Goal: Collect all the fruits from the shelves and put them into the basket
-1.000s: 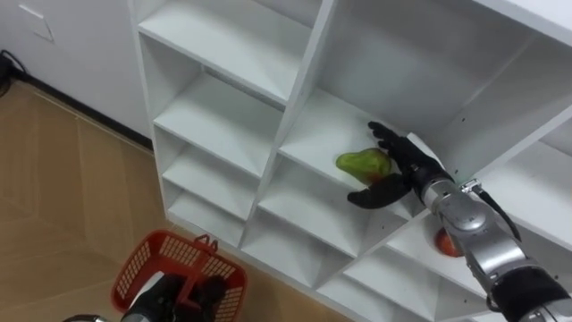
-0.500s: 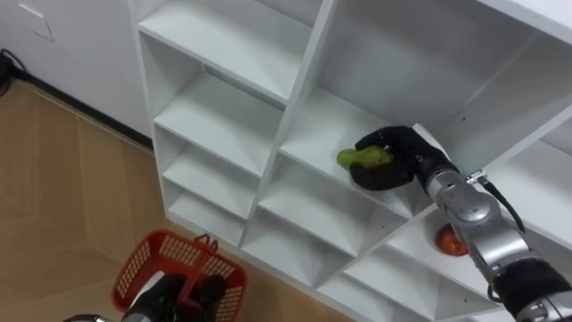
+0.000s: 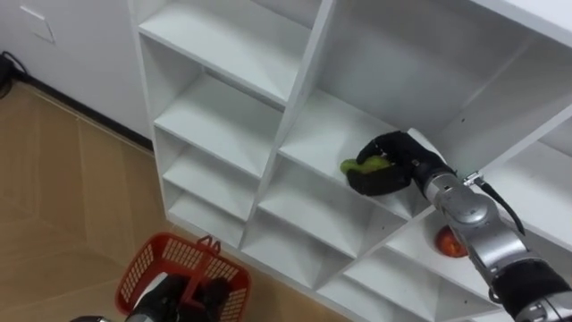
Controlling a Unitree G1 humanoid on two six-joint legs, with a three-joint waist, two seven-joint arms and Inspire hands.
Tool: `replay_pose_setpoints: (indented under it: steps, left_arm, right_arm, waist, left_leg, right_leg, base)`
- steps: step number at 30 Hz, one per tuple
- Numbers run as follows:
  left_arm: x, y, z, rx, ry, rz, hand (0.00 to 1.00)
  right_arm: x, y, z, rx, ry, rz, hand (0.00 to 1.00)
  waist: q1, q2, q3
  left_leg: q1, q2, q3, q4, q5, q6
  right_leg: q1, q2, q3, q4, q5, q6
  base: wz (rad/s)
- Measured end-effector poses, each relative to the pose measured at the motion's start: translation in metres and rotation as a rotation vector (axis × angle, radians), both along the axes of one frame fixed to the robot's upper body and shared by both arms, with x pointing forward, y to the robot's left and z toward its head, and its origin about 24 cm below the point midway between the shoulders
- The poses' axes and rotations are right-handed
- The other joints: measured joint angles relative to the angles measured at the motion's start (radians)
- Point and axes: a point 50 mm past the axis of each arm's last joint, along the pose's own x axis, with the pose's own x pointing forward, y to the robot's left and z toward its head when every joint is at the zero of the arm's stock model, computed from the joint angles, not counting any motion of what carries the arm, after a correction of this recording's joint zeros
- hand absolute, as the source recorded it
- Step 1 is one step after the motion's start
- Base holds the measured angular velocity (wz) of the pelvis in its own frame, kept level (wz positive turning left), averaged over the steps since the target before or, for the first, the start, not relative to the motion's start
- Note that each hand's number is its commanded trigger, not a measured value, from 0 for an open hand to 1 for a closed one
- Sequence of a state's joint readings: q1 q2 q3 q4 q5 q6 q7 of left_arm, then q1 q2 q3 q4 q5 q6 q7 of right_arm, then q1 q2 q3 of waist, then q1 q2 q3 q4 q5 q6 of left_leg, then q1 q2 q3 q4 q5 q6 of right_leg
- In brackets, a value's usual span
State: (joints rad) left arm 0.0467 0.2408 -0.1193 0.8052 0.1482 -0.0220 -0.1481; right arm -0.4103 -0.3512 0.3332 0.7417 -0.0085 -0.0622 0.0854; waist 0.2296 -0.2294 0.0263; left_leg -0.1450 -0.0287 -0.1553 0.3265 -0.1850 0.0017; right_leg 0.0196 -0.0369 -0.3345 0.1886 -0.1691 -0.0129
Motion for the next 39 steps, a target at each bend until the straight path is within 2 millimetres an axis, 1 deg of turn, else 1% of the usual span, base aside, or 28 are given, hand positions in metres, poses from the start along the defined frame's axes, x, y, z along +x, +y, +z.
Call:
replay_pose_setpoints:
  steps: [10, 13, 16, 19, 21, 22, 24, 25, 27, 28, 29, 31, 32, 33, 34, 35, 37, 38, 39]
  left_arm:
    - [0.0, -0.003, -0.001, -0.019, -0.001, 0.01, 1.0]
    - [0.0, -0.006, -0.001, -0.028, -0.002, 0.013, 1.0]
    - [-0.001, -0.011, -0.003, -0.036, 0.003, -0.003, 1.0]
    - [-0.001, -0.016, -0.004, -0.048, 0.003, -0.008, 1.0]
    - [-0.001, -0.019, -0.004, -0.057, 0.004, -0.011, 1.0]
    - [-0.001, -0.02, -0.004, -0.058, 0.004, -0.013, 1.0]
    - [-0.004, -0.026, -0.006, -0.064, 0.011, -0.031, 1.0]
    - [-0.004, -0.026, -0.006, -0.064, 0.012, -0.033, 1.0]
    - [-0.004, -0.029, -0.007, -0.079, 0.006, -0.023, 1.0]
    - [-0.003, -0.03, -0.007, -0.081, 0.003, -0.02, 1.0]
    - [-0.003, -0.032, -0.007, -0.092, -0.004, -0.01, 1.0]
    - [-0.002, -0.037, -0.007, -0.105, -0.013, -0.006, 1.0]
    - [-0.002, -0.037, -0.007, -0.107, -0.014, -0.005, 1.0]
    - [-0.002, -0.038, -0.007, -0.111, -0.015, -0.004, 1.0]
    - [-0.002, -0.038, -0.007, -0.111, -0.015, -0.005, 1.0]
    - [-0.002, -0.04, -0.007, -0.114, -0.016, -0.008, 1.0]
    - [-0.003, -0.044, -0.008, -0.122, -0.015, -0.013, 1.0]
    - [-0.003, -0.044, -0.008, -0.123, -0.013, -0.015, 1.0]
    - [-0.004, -0.048, -0.009, -0.127, -0.01, -0.024, 1.0]
  right_arm:
    - [0.0, 0.002, 0.0, -0.005, -0.002, 0.004, 1.0]
    - [0.001, 0.006, 0.001, 0.008, -0.011, 0.011, 1.0]
    - [0.0, 0.014, 0.001, 0.028, -0.019, 0.026, 1.0]
    - [-0.008, 0.022, 0.001, 0.057, -0.036, 0.06, 1.0]
    - [-0.018, 0.028, -0.001, 0.09, -0.043, 0.079, 1.0]
    - [-0.02, 0.029, -0.002, 0.098, -0.043, 0.084, 1.0]
    - [-0.031, 0.038, -0.006, 0.133, -0.034, 0.114, 1.0]
    - [-0.034, 0.04, -0.008, 0.138, -0.027, 0.119, 1.0]
    - [-0.049, 0.048, -0.013, 0.168, -0.013, 0.144, 1.0]
    - [-0.052, 0.051, -0.013, 0.177, -0.013, 0.154, 1.0]
    - [-0.058, 0.056, -0.015, 0.195, -0.008, 0.172, 1.0]
    - [-0.069, 0.064, -0.018, 0.229, 0.004, 0.181, 1.0]
    - [-0.07, 0.066, -0.019, 0.238, 0.007, 0.185, 1.0]
    - [-0.072, 0.07, -0.018, 0.254, 0.005, 0.191, 1.0]
    - [-0.073, 0.071, -0.017, 0.262, 0.003, 0.196, 1.0]
    - [-0.074, 0.073, -0.015, 0.271, -0.003, 0.203, 1.0]
    - [-0.075, 0.077, -0.013, 0.279, -0.014, 0.208, 1.0]
    - [-0.075, 0.08, -0.014, 0.289, -0.015, 0.209, 1.0]
    - [-0.078, 0.083, -0.015, 0.303, -0.011, 0.205, 1.0]
  waist:
    - [-0.001, 0.0, 0.0]
    - [-0.007, 0.001, 0.0006]
    - [-0.011, 0.007, 0.0005]
    - [-0.011, 0.02, 0.0005]
    - [-0.014, 0.037, -0.0018]
    - [-0.019, 0.042, -0.0016]
    - [-0.037, 0.067, -0.0071]
    - [-0.04, 0.073, -0.0086]
    - [-0.044, 0.094, -0.015]
    - [-0.05, 0.097, -0.0157]
    - [-0.063, 0.104, -0.0155]
    - [-0.07, 0.108, -0.0155]
    - [-0.075, 0.109, -0.0154]
    - [-0.088, 0.11, -0.0149]
    - [-0.09, 0.112, -0.014]
    - [-0.098, 0.115, -0.0149]
    - [-0.104, 0.125, -0.0125]
    - [-0.116, 0.133, -0.0119]
    - [-0.119, 0.141, -0.014]
  left_leg:
    - [0.004, 0.001, 0.0, -0.002, 0.0, 0.0]
    - [0.004, 0.001, 0.0, -0.002, 0.0, 0.0]
    - [0.011, 0.001, 0.006, 0.0, 0.0, 0.0]
    - [0.012, 0.001, 0.009, -0.004, -0.001, 0.001]
    - [0.017, 0.001, 0.012, -0.004, -0.001, 0.002]
    - [0.019, 0.001, 0.012, -0.005, -0.001, 0.002]
    - [0.026, 0.001, 0.016, -0.009, -0.001, 0.002]
    - [0.029, 0.001, 0.019, -0.012, -0.001, 0.003]
    - [0.035, 0.002, 0.022, -0.02, 0.001, 0.003]
    - [0.036, 0.002, 0.024, -0.021, 0.001, 0.003]
    - [0.038, 0.004, 0.032, -0.022, 0.001, 0.003]
    - [0.043, 0.008, 0.048, -0.026, 0.001, 0.003]
    - [0.042, 0.008, 0.049, -0.027, 0.001, 0.003]
    - [0.041, 0.008, 0.05, -0.027, 0.001, 0.003]
    - [0.041, 0.008, 0.051, -0.026, 0.001, 0.003]
    - [0.043, 0.011, 0.064, -0.025, 0.001, 0.003]
    - [0.047, 0.013, 0.075, -0.026, 0.0, 0.005]
    - [0.051, 0.014, 0.08, -0.03, 0.0, 0.005]
    - [0.055, 0.015, 0.087, -0.039, 0.0, 0.005]
  right_leg:
    - [0.003, -0.001, -0.006, 0.001, 0.0, 0.0]
    - [0.004, 0.0, -0.008, 0.001, 0.0, 0.0]
    - [0.006, -0.001, 0.0, 0.001, 0.0, 0.0]
    - [0.006, -0.001, 0.004, 0.001, 0.0, 0.0]
    - [0.01, -0.002, 0.005, 0.001, 0.0, 0.0]
    - [0.013, -0.002, 0.007, 0.0, 0.0, 0.0]
    - [0.015, -0.003, 0.012, 0.001, 0.0, 0.0]
    - [0.015, -0.004, 0.016, 0.002, 0.0, 0.0]
    - [0.014, -0.005, 0.025, 0.003, 0.0, 0.0]
    - [0.014, -0.005, 0.025, 0.003, 0.0, 0.0]
    - [0.013, -0.005, 0.03, 0.003, 0.0, 0.0]
    - [0.01, -0.005, 0.037, 0.003, 0.0, 0.0]
    - [0.009, -0.004, 0.038, 0.003, 0.0, 0.0]
    - [0.007, -0.004, 0.042, 0.003, 0.0, 0.0]
    - [0.005, -0.004, 0.046, 0.003, 0.0, 0.0]
    - [0.0, -0.003, 0.058, 0.005, 0.001, 0.0]
    - [-0.001, -0.002, 0.066, 0.01, 0.001, 0.0]
    - [-0.001, -0.002, 0.075, 0.012, 0.001, 0.001]
    - [-0.002, -0.001, 0.084, 0.012, 0.001, 0.001]
  base:
    - [0.0]
    - [0.0]
    - [-0.06]
    - [-0.04]
    - [-0.02]
    - [0.0]
    - [-0.05]
    - [-0.14]
    - [-0.1]
    - [-0.07]
    - [-0.15]
    - [-0.18]
    - [-0.08]
    - [-0.04]
    - [-0.15]
    - [-0.22]
    - [-0.19]
    - [-0.13]
    - [-0.2]
